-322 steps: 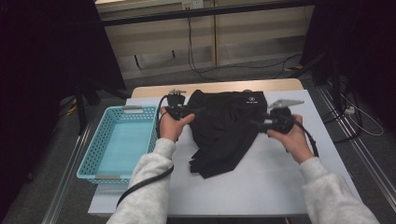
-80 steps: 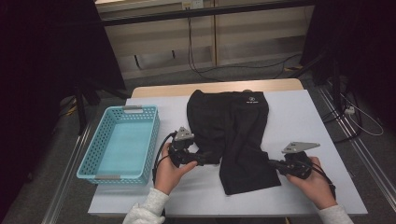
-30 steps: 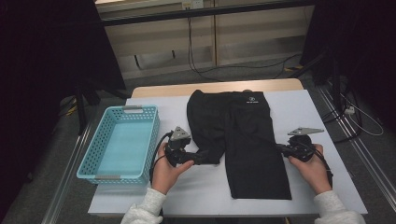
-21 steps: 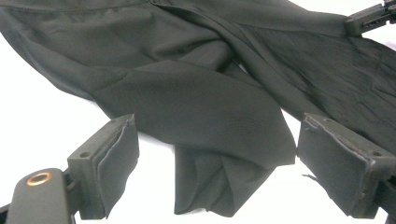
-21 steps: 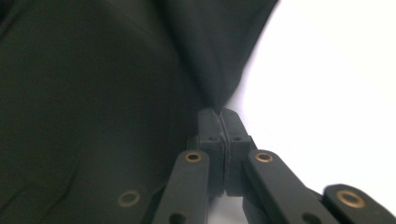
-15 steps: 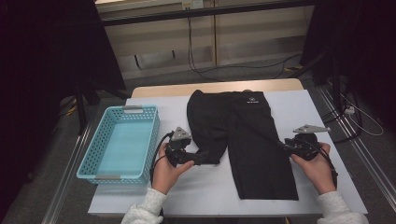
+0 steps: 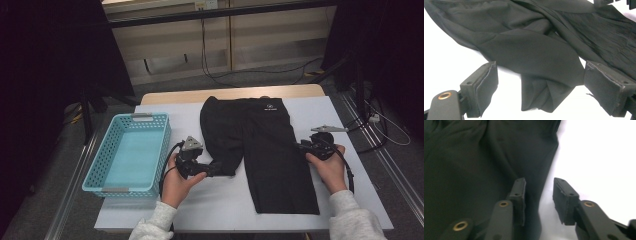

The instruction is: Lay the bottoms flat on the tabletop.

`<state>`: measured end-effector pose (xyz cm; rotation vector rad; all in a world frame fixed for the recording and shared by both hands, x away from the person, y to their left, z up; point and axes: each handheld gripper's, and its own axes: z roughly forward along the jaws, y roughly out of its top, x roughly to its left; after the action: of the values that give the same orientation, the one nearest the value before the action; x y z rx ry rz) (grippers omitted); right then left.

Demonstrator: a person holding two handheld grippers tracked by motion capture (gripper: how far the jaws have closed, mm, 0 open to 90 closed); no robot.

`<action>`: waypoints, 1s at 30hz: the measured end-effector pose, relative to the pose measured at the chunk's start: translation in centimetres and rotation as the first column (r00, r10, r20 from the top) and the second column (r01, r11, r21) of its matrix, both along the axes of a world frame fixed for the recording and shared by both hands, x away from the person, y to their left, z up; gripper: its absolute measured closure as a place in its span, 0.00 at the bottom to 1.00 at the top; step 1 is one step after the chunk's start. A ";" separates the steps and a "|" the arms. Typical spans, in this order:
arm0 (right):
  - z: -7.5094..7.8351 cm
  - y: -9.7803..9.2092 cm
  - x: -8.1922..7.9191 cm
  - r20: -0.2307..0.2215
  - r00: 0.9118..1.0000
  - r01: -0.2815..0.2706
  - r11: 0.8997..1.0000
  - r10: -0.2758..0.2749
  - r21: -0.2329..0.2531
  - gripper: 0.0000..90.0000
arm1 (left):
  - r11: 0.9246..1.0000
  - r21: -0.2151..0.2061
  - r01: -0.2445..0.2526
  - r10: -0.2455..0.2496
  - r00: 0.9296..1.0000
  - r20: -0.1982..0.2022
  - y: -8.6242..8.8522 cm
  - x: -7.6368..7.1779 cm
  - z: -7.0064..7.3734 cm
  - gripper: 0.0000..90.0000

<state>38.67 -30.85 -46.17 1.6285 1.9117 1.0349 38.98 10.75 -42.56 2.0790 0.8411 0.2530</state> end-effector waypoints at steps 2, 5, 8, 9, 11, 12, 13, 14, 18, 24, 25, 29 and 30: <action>0.2 -0.2 0.3 0.011 1.000 0.005 1.000 -0.005 0.023 0.67 | 1.000 -0.001 -0.002 0.002 1.000 0.002 0.1 0.0 0.0 0.14; -0.4 0.2 1.0 -0.023 1.000 0.004 0.999 -0.005 -0.054 0.78 | 1.000 0.006 0.002 -0.002 1.000 0.003 0.1 0.1 -0.1 0.14; -0.2 0.9 1.2 -0.018 0.999 -0.038 0.994 0.037 -0.106 0.92 | 1.000 0.007 -0.003 0.003 1.000 -0.001 0.1 0.2 -0.2 0.14; -0.2 1.0 1.3 -0.027 0.998 -0.066 0.993 0.063 -0.093 0.99 | 1.000 0.003 -0.005 0.005 1.000 -0.006 0.1 0.2 -0.3 0.14; -0.1 1.1 1.4 -0.029 0.996 -0.082 0.992 0.080 -0.094 1.00 | 1.000 0.009 -0.005 0.005 1.000 -0.004 0.2 0.2 -0.4 0.14; 0.0 1.0 1.5 -0.030 0.996 -0.082 0.992 0.080 -0.097 1.00 | 1.000 0.008 -0.004 0.004 1.000 -0.007 0.2 0.2 -0.4 0.14; 0.0 0.8 1.6 -0.023 0.997 -0.082 0.990 0.080 -0.114 1.00 | 1.000 0.009 -0.001 0.001 1.000 -0.007 0.1 0.2 -0.4 0.14; 0.1 0.3 1.7 -0.007 0.998 -0.061 0.990 0.061 -0.129 1.00 | 1.000 0.010 0.000 0.000 1.000 -0.005 0.1 0.2 -0.3 0.14; 0.1 -1.9 2.0 0.005 1.000 -0.005 0.997 0.006 -0.076 1.00 | 1.000 0.002 -0.006 0.006 1.000 -0.007 0.2 0.2 -0.3 0.14; -0.1 -1.9 1.9 -0.002 1.000 0.011 0.996 -0.011 -0.083 0.82 | 1.000 0.008 -0.012 0.012 1.000 -0.020 0.4 0.4 -0.6 0.14; 0.1 -1.7 1.7 0.002 1.000 0.005 0.995 -0.005 -0.102 0.80 | 1.000 0.005 -0.012 0.012 1.000 -0.017 0.4 0.4 -0.6 0.14; 0.6 -1.3 0.7 0.000 1.000 -0.016 0.991 0.016 -0.132 0.66 | 1.000 0.010 -0.007 0.007 1.000 -0.012 0.3 0.3 -0.5 0.14; 0.9 -1.2 0.1 0.008 1.000 -0.019 0.991 0.020 -0.134 0.64 | 1.000 0.014 -0.005 0.006 1.000 -0.014 0.3 0.3 -0.5 0.14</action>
<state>38.80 -32.00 -45.32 1.5307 1.9507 0.8993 39.28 11.04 -43.10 2.0942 0.8556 0.2487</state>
